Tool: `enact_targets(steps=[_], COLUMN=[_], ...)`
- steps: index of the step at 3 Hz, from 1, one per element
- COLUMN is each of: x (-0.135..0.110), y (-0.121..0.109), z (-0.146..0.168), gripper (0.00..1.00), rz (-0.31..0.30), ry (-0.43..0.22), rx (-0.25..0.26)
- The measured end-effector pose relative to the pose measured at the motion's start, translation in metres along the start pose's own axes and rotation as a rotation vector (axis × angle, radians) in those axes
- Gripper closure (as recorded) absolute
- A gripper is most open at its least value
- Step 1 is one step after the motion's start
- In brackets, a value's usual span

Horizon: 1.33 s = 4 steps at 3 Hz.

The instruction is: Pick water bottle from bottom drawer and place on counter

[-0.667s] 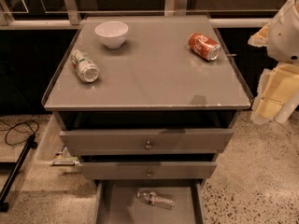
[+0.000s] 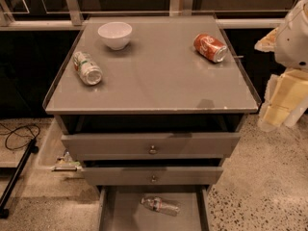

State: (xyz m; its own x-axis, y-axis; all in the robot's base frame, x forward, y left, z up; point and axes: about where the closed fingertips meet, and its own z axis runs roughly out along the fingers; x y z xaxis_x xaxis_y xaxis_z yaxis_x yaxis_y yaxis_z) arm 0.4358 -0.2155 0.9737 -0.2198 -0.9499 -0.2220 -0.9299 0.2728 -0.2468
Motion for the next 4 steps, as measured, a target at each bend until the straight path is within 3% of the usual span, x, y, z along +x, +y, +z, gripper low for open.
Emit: enact_targets(steps=[2, 4], x=[0.027, 0.062], y=[0.051, 0.119], z=[0.07, 0.19], gripper=[0.0, 0.0], rz=[0.028, 0.044], ry=[-0.136, -0.31], rx=[-0.075, -0.105])
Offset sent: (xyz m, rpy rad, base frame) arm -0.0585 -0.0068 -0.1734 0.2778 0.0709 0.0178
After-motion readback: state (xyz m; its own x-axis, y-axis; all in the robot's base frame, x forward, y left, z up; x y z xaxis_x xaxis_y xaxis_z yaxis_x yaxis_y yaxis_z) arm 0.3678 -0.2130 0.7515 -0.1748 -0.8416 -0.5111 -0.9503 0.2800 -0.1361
